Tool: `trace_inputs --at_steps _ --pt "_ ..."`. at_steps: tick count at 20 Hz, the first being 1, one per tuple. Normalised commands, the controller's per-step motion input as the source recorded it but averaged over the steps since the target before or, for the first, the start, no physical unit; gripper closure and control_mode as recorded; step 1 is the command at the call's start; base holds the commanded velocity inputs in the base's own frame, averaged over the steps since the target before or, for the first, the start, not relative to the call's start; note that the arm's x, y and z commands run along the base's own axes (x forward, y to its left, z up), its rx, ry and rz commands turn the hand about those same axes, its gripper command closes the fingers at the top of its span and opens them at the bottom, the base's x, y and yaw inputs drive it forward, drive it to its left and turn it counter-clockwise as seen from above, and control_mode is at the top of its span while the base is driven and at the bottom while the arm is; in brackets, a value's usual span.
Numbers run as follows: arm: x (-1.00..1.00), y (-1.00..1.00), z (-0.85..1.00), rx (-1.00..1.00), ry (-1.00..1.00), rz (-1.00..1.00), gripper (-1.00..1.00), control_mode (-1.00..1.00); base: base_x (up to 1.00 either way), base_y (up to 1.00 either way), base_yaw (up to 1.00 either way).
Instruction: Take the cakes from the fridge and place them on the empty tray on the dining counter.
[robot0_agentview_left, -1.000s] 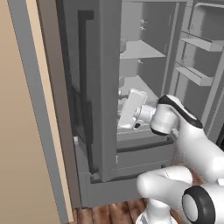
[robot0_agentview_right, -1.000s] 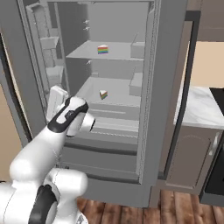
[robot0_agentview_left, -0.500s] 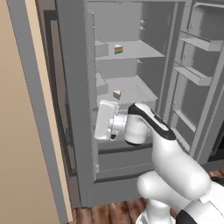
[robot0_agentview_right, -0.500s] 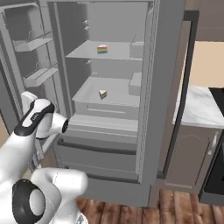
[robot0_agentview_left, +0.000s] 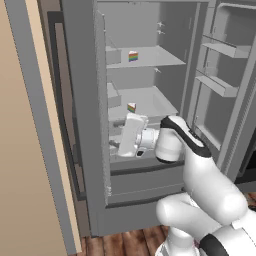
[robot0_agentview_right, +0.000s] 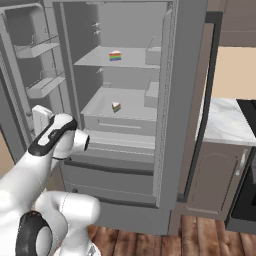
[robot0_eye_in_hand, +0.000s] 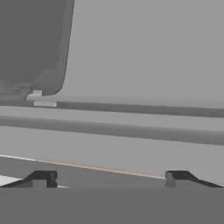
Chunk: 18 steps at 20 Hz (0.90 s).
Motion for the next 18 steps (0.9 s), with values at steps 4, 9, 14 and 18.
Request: trace_inputs --at_steps 4,9,14,18 --pt "-0.12 -1.0 0.67 -0.14 -0.19 -0.08 -1.0 -1.0 0.0 0.0 0.0" --pt "0.0 -0.94 0.51 -0.49 -0.27 -0.26 -1.0 -1.0 0.0 0.0 0.0" --pt "0.0 -0.55 0.08 -0.72 -0.33 -0.38 -1.0 -1.0 0.0 0.0 0.0" --pt "0.04 -0.73 0.02 -0.64 -0.2 -0.38 -1.0 -1.0 0.0 0.0 0.0"
